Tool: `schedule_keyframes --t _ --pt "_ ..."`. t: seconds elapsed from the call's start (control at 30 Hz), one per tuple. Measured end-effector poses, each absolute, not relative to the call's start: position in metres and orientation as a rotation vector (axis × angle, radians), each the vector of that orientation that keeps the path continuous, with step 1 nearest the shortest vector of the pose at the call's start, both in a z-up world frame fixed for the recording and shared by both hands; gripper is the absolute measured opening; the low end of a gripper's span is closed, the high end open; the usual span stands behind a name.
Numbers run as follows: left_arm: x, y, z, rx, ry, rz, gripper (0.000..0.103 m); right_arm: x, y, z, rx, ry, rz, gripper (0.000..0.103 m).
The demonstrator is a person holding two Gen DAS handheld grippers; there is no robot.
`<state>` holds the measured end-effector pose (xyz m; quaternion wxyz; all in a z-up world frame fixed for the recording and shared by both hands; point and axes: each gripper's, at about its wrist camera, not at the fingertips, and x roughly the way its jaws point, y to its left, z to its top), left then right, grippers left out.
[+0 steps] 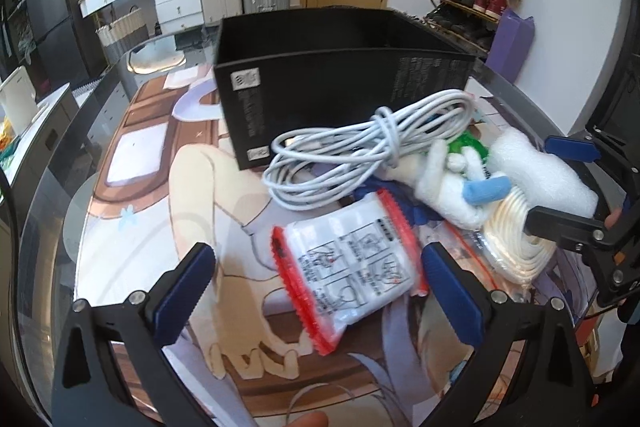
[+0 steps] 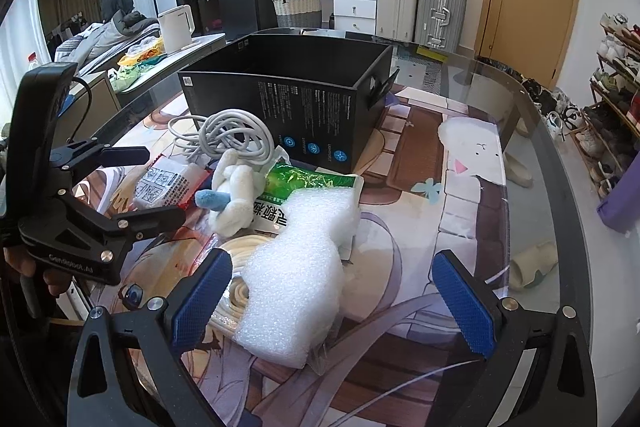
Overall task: Organize soft objects
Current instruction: 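Grasp the white foam block with the right tool while the left tool grasps the red-edged clear bag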
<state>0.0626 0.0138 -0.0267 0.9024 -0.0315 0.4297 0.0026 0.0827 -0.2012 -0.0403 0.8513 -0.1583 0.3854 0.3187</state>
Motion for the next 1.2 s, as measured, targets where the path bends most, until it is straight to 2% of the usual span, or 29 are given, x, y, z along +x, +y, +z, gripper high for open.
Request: schedule_keyframes --t 0.13,0.3,0.37,0.5,0.67,0.77,0.9,0.97,1.03,1.2 --pt "0.062 0.021 -0.028 -0.077 0.895 0.010 0.103 0.086 -0.204 -0.041 -0.322 0.819 0.665 0.102" --pt "0.061 0.023 -0.029 -0.074 0.895 0.008 0.103 0.087 -0.203 -0.043 -0.324 0.823 0.677 0.093" --pt "0.060 0.022 -0.029 -0.070 0.896 0.008 0.103 0.085 -0.201 -0.043 -0.329 0.824 0.689 0.084" --pt "0.061 0.022 -0.030 -0.067 0.898 0.009 0.103 0.083 -0.199 -0.043 -0.339 0.818 0.711 0.074" --pt "0.060 0.019 -0.030 -0.067 0.900 0.013 0.103 0.080 -0.198 -0.041 -0.345 0.808 0.729 0.052" --pt "0.059 0.017 -0.031 -0.064 0.900 0.005 0.101 0.081 -0.198 -0.041 -0.342 0.810 0.733 0.046" --pt "0.057 0.011 -0.029 -0.029 0.886 -0.009 0.087 0.080 -0.200 -0.037 -0.338 0.798 0.732 0.042" --pt "0.055 0.009 -0.028 -0.021 0.873 -0.017 0.077 0.079 -0.200 -0.035 -0.340 0.788 0.733 0.041" --pt "0.054 0.009 -0.026 -0.018 0.864 -0.023 0.061 0.078 -0.201 -0.034 -0.338 0.781 0.733 0.040" --pt "0.051 0.012 -0.023 -0.039 0.861 -0.057 0.053 0.077 -0.201 -0.031 -0.338 0.771 0.733 0.040"
